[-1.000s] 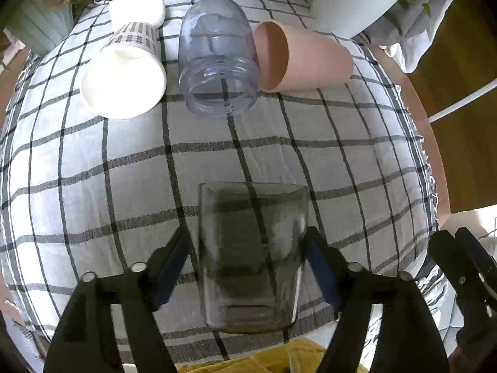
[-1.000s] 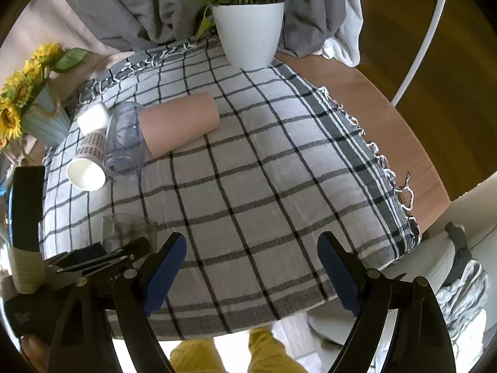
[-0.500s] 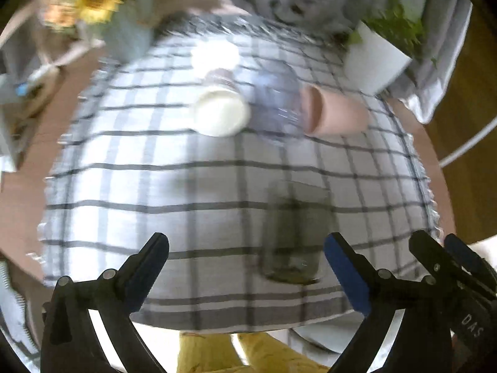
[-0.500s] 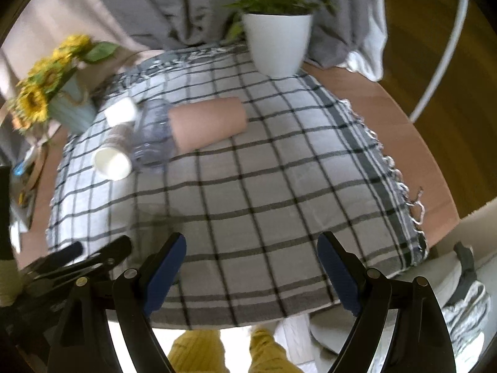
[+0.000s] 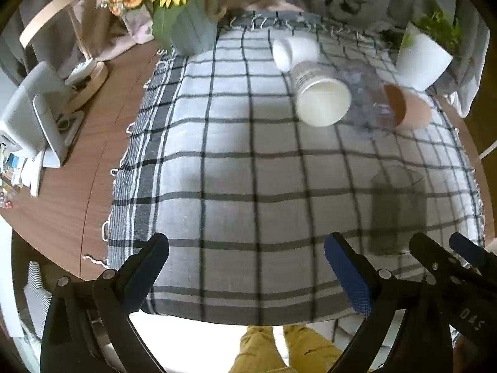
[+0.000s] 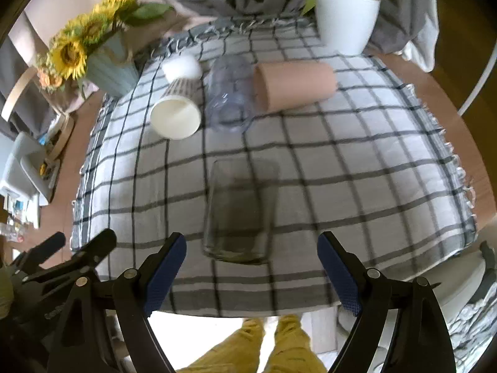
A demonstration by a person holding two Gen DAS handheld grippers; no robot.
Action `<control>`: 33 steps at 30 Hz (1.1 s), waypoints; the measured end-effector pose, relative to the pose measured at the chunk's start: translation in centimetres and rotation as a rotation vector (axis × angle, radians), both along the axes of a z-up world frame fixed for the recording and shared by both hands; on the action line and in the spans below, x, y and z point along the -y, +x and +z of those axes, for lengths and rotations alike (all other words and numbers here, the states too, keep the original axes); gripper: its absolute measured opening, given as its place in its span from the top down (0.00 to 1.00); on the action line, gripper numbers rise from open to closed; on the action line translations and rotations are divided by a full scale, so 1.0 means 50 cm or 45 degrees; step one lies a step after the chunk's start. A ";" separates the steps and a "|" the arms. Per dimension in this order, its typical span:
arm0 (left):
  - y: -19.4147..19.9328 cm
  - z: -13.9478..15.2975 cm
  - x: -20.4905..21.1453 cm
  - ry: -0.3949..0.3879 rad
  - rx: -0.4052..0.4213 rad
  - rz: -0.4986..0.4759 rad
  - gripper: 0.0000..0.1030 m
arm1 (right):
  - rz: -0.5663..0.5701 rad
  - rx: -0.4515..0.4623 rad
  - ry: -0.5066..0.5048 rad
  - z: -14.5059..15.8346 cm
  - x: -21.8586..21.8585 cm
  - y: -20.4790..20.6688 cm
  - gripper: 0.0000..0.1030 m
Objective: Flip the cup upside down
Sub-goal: 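Grasp the tumbler with the right tool while the left tool releases it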
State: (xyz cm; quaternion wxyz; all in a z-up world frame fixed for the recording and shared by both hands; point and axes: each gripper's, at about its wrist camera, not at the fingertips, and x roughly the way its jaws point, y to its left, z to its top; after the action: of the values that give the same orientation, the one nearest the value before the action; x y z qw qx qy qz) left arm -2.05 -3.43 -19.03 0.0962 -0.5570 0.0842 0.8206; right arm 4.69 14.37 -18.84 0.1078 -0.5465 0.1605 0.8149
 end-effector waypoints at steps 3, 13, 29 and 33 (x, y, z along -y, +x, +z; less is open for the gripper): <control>-0.006 -0.016 0.011 -0.019 0.006 -0.016 0.01 | -0.023 0.028 -0.014 -0.029 0.018 -0.010 0.16; -0.020 -0.065 -0.005 -0.024 0.050 -0.086 0.01 | -0.085 0.069 0.032 -0.086 0.015 -0.030 0.17; -0.006 -0.046 -0.018 0.022 0.025 -0.113 0.01 | -0.064 0.024 0.059 -0.051 0.010 -0.001 0.34; -0.007 -0.035 -0.020 0.053 0.017 -0.110 0.01 | -0.053 0.015 0.069 -0.023 0.007 0.006 0.35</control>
State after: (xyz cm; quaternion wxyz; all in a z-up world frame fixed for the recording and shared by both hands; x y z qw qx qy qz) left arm -2.42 -2.45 -20.76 0.1436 -0.5561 0.0903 0.8136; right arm 4.97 14.00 -20.01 0.1404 -0.5446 0.1491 0.8133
